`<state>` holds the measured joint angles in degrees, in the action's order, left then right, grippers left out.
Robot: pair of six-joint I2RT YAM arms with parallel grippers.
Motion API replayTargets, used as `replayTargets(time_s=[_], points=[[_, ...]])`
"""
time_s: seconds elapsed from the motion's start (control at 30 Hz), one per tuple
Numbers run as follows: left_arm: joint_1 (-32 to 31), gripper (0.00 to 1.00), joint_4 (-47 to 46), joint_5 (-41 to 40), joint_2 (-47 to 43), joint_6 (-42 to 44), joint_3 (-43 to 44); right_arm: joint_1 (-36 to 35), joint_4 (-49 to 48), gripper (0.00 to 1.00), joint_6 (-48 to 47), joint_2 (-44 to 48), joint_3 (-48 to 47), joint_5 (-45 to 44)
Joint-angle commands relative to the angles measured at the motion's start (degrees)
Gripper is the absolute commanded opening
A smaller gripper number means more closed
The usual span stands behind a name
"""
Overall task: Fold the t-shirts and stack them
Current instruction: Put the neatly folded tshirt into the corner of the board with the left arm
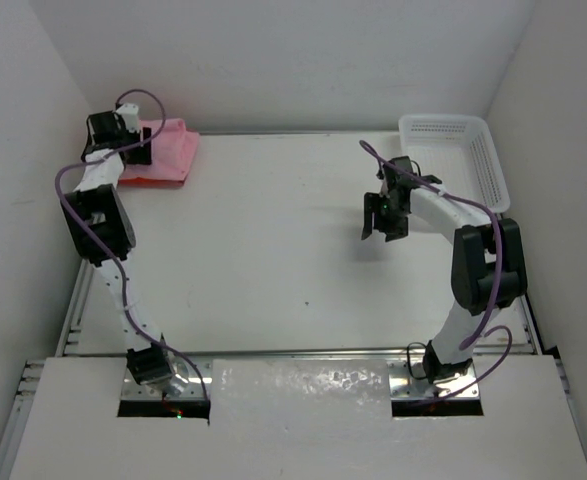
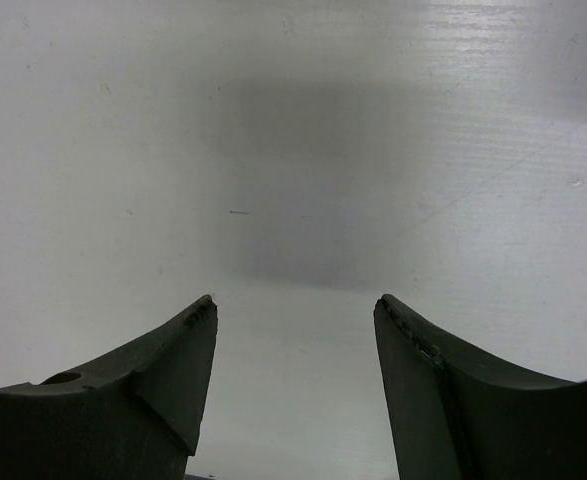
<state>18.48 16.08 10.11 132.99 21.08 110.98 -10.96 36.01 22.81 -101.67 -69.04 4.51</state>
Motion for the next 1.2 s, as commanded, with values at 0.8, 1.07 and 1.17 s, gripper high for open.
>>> replayTargets(time_s=[0.8, 1.07, 1.17], points=[[3.40, 1.00, 11.17, -12.66, -67.59, 19.79, -74.57, 0.77, -19.92, 0.79, -8.75, 16.41, 19.55, 3.05], [3.49, 1.00, 9.24, -9.07, -75.86, 19.09, -83.55, 0.85, -25.37, 0.79, -8.04, 18.96, 24.91, 2.69], [3.49, 1.00, 8.54, -9.58, -76.30, 18.47, -85.66, 0.77, -26.42, 0.80, -7.69, 19.49, 25.96, 2.69]])
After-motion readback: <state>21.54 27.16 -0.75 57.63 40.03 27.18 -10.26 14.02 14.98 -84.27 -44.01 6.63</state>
